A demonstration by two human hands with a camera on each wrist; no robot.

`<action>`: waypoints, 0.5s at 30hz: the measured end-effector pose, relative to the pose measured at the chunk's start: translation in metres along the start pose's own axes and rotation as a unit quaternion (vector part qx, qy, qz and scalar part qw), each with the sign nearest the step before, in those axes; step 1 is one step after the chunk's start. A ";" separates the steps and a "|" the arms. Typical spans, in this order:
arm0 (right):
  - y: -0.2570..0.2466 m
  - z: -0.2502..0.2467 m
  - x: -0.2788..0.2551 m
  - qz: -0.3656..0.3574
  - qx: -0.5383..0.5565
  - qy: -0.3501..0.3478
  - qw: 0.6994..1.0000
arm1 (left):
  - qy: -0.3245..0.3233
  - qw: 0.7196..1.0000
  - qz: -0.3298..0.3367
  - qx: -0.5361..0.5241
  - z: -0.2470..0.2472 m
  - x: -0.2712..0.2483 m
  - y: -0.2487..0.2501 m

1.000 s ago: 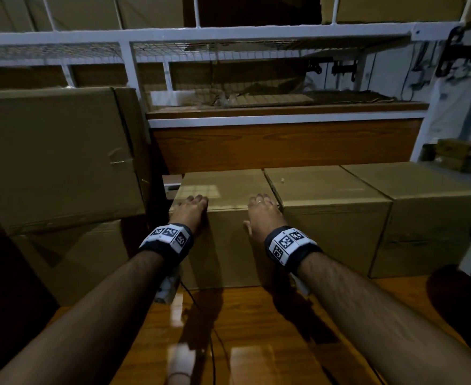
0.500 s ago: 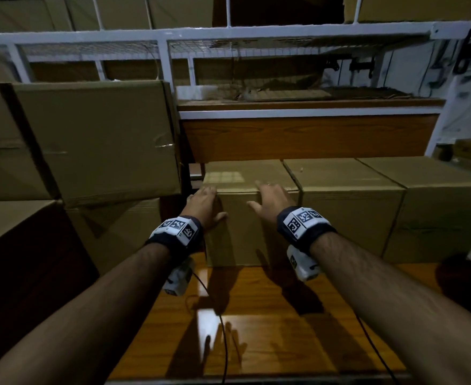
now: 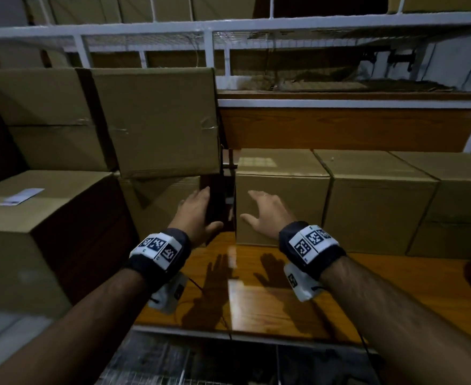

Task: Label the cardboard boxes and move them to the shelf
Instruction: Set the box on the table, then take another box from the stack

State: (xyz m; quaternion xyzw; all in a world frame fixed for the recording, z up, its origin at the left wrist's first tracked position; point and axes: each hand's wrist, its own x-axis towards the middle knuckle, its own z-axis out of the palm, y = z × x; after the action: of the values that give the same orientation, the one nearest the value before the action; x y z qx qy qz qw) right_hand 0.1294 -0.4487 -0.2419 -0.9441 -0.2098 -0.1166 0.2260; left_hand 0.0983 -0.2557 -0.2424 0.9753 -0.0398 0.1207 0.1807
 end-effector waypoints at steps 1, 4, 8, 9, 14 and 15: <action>-0.004 0.002 -0.002 -0.011 0.005 -0.003 1.000 | 0.006 1.000 -0.007 0.003 -0.002 -0.008 -0.004; -0.019 0.008 -0.006 -0.041 0.010 -0.015 0.999 | 0.021 0.999 -0.050 0.000 -0.010 -0.031 -0.009; -0.039 0.015 -0.005 -0.078 0.001 -0.006 0.997 | 0.047 0.996 -0.075 0.017 -0.019 -0.050 -0.021; -0.045 0.016 -0.004 -0.085 -0.001 -0.003 0.996 | 0.053 0.995 -0.081 0.016 -0.022 -0.053 -0.024; -0.079 0.012 0.016 -0.103 -0.007 0.016 0.995 | 0.082 0.993 -0.089 0.003 -0.054 -0.052 -0.038; -0.086 0.010 0.023 -0.104 -0.010 0.029 0.994 | 0.082 0.993 -0.086 0.008 -0.063 -0.048 -0.042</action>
State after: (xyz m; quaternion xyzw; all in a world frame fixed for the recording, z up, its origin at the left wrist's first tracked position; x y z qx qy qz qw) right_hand 0.1124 -0.3658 -0.2108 -0.9155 -0.2994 -0.1687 0.2094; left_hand 0.0433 -0.1921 -0.2121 0.9634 0.0601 0.1846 0.1850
